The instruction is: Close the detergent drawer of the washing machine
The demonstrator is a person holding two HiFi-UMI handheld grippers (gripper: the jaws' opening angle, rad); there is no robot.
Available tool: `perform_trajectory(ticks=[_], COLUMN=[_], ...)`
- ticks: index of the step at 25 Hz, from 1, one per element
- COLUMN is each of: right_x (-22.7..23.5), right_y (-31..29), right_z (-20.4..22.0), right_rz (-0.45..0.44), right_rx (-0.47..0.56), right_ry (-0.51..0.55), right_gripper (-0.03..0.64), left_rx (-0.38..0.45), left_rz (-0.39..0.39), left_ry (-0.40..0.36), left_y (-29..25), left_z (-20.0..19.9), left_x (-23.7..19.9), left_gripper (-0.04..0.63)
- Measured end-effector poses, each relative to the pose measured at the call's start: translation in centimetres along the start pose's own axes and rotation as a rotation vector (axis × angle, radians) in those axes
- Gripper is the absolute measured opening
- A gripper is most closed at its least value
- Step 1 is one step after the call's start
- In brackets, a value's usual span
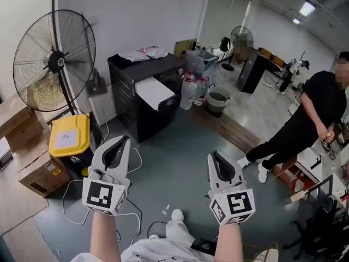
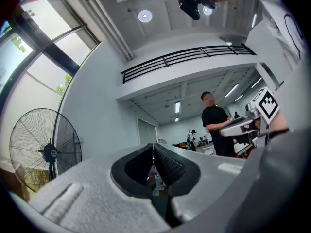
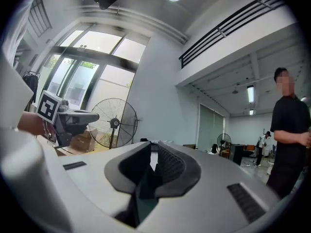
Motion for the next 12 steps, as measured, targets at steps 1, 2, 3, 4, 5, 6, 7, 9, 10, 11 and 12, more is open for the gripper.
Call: perform_trajectory(ticks=[1,2,3,4,5,6,7,9,10,11,12], right_x=[0.1,0.3,0.6,1.0,1.4,1.8,2.3,3.5,4.2,5.0,6.0], right_y=[-0.5,-1.0,-1.6,-2.2,-2.9,-3.7,-4.8,-7.2,-8.5,-9.7,-11.0], right_z=[0.3,0.6,1.0,1.4,1.8,2.1,2.5,3.2,3.6,4.0,4.4], right_rz=[-0.006,-0.015,-0.024,-0.031,-0.038,-0.046,-0.056,-0.077,-0.086,-0.095,-0.104], right_rx=[-0.003,-0.004,-0.003,-0.003,-0.003,-0.002,0.0,0.005,0.008,0.01,0.012], right_ry=[-0.007,-0.012,-0.017,-0.023,-0.027,-0.029,-0.031,-0.035,-0.037,-0.039,-0.041], right_gripper=[0.036,0.048,0.058,0.064,0.067,0.067,0.067,0.067,0.067,0.067,0.067], left_rx=[-0.003,-0.006,-0.008,-0.01,-0.012,-0.015,-0.019,-0.022,-0.024,-0.027,-0.031], left_rz=[-0.001,-0.005,-0.01,-0.013,-0.013,-0.014,-0.017,-0.031,-0.039,-0.045,-0.051], left_ry=[-0.004,-0.005,-0.002,0.001,-0.003,-0.011,-0.018,-0.019,-0.018,-0.018,-0.022], left_y=[-0.4,-0.7,-1.2,-1.7,-2.3,-3.0,-3.8,-5.7,-6.8,-8.0,-9.2], left_z=[0.2,0.5,0.8,1.1,1.4,1.7,2.1,2.9,3.3,3.8,4.3], left_x=[-0.1,-0.1,-0.1,-0.1,-0.1,-0.2,-0.4,-1.0,-1.3,-1.5,-1.6], left_gripper=[0.02,0.02,0.02,0.02,0.02,0.02,0.02,0.02,0.02,0.02,0.02])
Point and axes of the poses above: the fingertips, and each gripper's own axes: y backward along the fingers, x to its right, z out of its underside, the point moved 9 cm from there along y, backward along the fingers, and after that the axes turned 8 degrees about x, right-handed, at the moved point
